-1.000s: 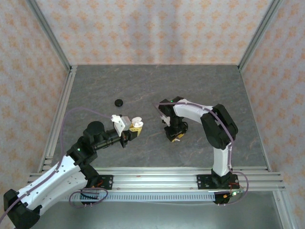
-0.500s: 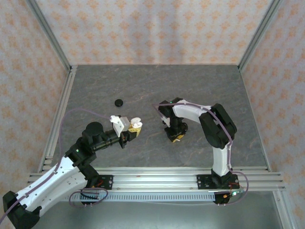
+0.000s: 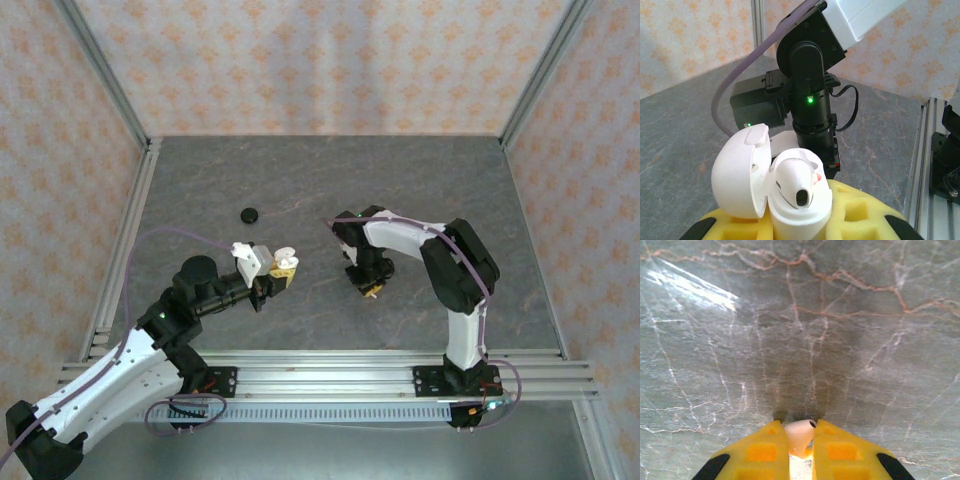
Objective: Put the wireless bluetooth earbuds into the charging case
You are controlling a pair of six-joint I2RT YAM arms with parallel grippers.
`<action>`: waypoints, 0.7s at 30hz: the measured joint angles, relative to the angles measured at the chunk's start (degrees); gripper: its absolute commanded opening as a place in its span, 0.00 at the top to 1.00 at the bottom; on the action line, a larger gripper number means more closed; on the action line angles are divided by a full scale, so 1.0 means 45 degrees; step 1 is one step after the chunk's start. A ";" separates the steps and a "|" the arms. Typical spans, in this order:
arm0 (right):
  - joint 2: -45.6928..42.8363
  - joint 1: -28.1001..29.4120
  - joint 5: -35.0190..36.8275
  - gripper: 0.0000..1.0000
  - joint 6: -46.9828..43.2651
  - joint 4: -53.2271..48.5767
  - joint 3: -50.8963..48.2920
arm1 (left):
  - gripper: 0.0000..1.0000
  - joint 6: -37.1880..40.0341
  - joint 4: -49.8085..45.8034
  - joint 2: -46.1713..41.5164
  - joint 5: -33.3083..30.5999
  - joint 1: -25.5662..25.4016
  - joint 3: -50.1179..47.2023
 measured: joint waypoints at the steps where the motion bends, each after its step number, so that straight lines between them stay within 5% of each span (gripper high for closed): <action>1: -0.0053 -0.0019 0.0087 0.88 0.0107 0.0000 0.0000 | 1.00 -0.0005 -0.0029 -0.0053 0.0000 0.0000 0.0000; 15: -0.3381 -0.0160 0.0078 0.90 0.2113 0.0665 0.0228 | 1.00 -0.0005 0.0194 -0.0238 -0.0238 0.0000 -0.0005; 21: -0.6266 -0.0092 0.0053 0.91 0.3521 0.2492 0.0374 | 1.00 0.0121 0.0743 -0.0238 -0.0539 0.0000 -0.0005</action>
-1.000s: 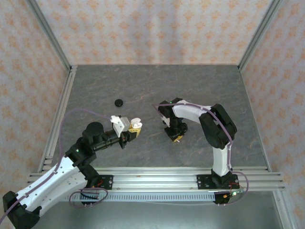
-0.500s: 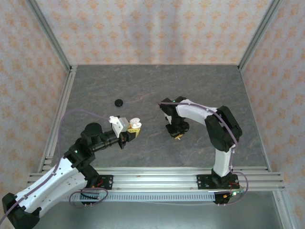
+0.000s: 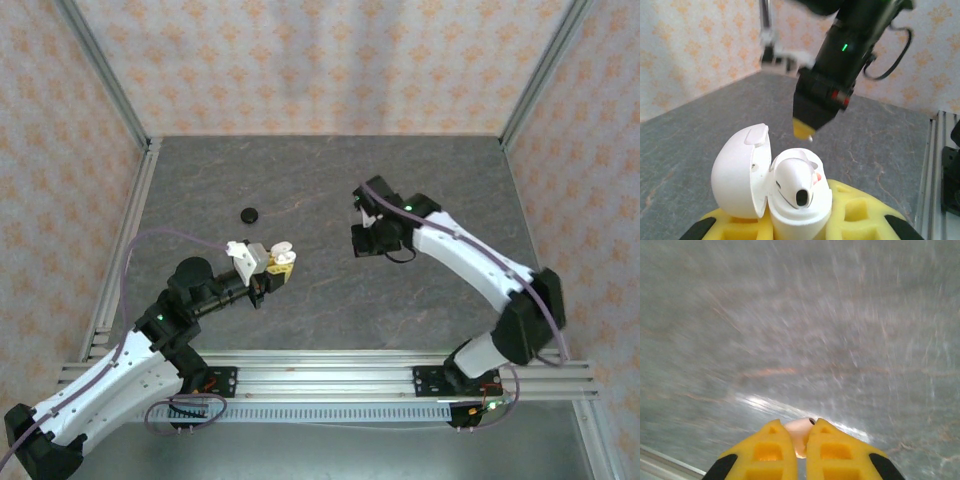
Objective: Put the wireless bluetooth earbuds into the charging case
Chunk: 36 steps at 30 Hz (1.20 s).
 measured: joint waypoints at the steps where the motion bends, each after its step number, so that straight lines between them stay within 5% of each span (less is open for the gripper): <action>1: -0.0607 0.0068 0.0024 0.90 0.0238 0.0471 0.0034 | 1.00 0.0107 0.0126 0.0000 -0.0073 0.0000 0.0000; 6: -0.2409 0.1025 0.0141 0.90 0.0908 0.2550 0.0627 | 1.00 0.0763 0.0476 0.0282 -0.0408 0.0000 0.0350; 15: -0.2560 0.3177 0.0117 0.90 0.1724 0.5348 0.1137 | 1.00 0.1545 0.0874 0.1171 -0.0471 0.0000 0.1360; 36: -0.2540 0.4250 0.0267 0.91 0.2380 0.6630 0.0097 | 1.00 0.1622 0.1127 0.1622 -0.1039 0.0000 0.1753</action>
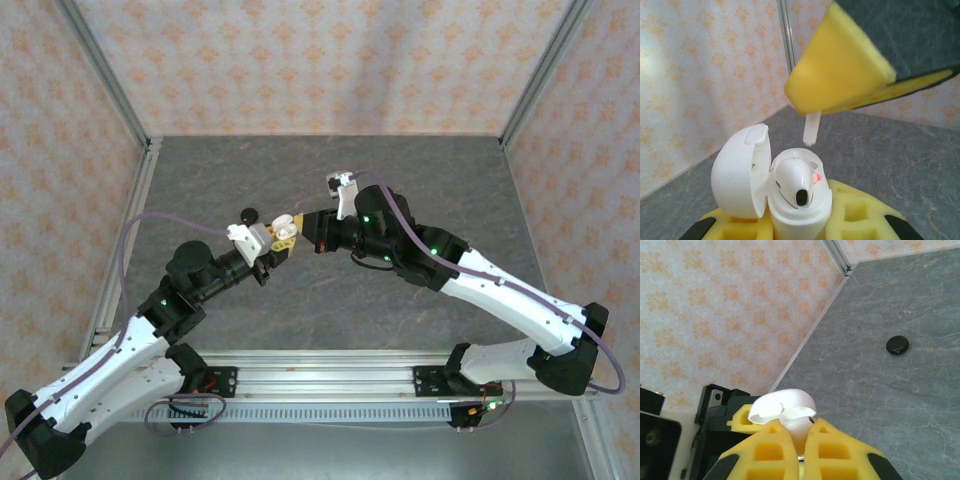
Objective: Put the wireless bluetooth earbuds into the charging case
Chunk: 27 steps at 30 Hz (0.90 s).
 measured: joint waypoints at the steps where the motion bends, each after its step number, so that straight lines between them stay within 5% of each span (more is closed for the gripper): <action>1: 0.0005 0.0000 0.0005 0.91 0.0000 0.0024 -0.0039 | 1.00 0.0000 0.0000 0.0000 -0.0005 0.0000 0.0010; 27: 0.0461 0.0345 0.0175 0.91 -0.0083 0.0160 -0.0034 | 1.00 -0.0126 0.0000 0.0359 0.0005 0.0000 0.0010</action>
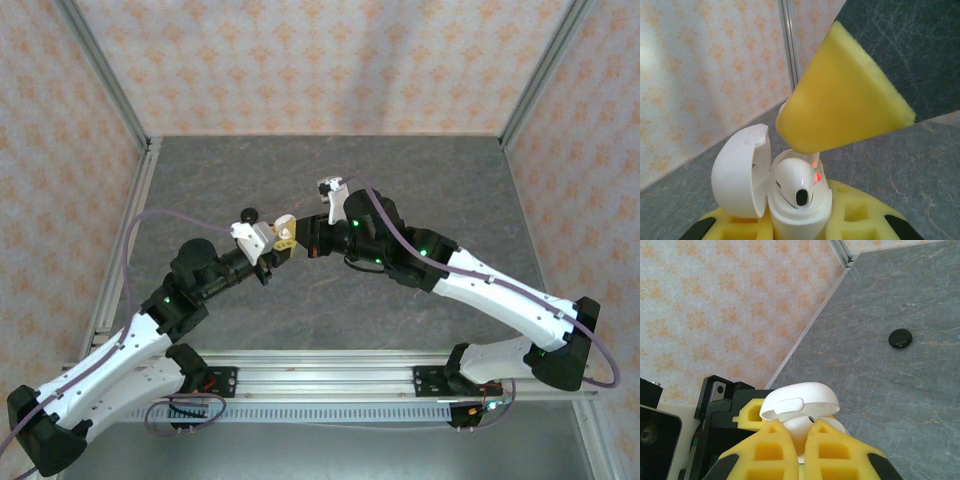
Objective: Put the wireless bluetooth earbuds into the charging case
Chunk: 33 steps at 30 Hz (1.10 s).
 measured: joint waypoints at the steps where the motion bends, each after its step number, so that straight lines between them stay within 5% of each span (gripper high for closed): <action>1: 0.0019 0.0000 0.0015 0.91 -0.0024 -0.0015 0.0010 | 1.00 0.0000 0.0000 0.0024 0.0000 0.0000 0.0000; 17: 0.0355 0.0019 0.0155 0.90 -0.0510 -0.0612 0.0690 | 1.00 -0.0005 0.0083 0.0151 -0.0019 0.0029 0.0146; 33: 0.0515 0.0010 0.0112 0.72 -0.0491 -0.1064 0.0981 | 1.00 -0.0005 0.0078 0.0223 0.0053 0.0073 0.0151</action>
